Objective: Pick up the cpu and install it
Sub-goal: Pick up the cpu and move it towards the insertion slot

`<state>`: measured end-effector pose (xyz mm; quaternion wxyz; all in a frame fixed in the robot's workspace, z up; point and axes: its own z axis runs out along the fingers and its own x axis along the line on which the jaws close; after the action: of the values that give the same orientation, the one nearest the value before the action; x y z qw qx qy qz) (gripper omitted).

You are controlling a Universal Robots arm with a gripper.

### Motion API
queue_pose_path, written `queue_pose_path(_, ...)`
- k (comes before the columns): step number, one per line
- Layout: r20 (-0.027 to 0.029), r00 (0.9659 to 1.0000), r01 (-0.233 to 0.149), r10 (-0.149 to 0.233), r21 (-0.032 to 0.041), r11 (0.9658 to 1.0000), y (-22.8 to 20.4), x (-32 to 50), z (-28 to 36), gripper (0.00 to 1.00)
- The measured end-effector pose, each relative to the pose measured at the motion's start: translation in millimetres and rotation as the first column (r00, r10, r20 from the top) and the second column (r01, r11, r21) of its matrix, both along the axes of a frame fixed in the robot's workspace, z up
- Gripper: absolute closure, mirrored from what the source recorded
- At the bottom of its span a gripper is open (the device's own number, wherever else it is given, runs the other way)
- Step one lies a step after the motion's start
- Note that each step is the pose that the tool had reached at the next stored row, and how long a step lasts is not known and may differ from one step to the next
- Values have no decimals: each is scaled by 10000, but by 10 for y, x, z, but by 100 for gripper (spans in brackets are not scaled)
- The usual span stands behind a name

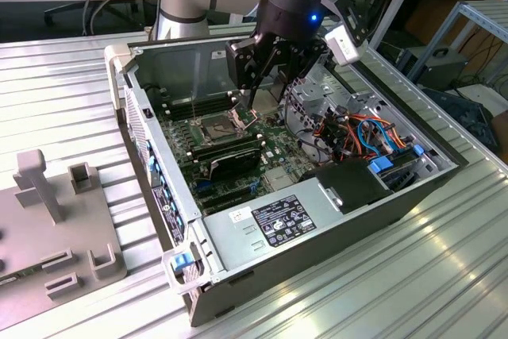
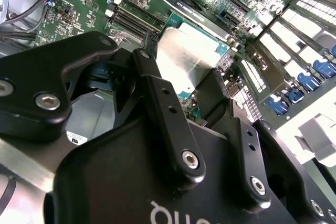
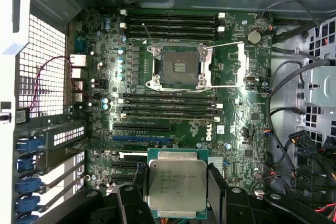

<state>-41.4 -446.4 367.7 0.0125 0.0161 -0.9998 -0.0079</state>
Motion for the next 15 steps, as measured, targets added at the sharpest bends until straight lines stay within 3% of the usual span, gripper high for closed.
queue_pose_path(15, 0, 10000, 1, -1, 0, 10000, 1, 167, -11, 45)
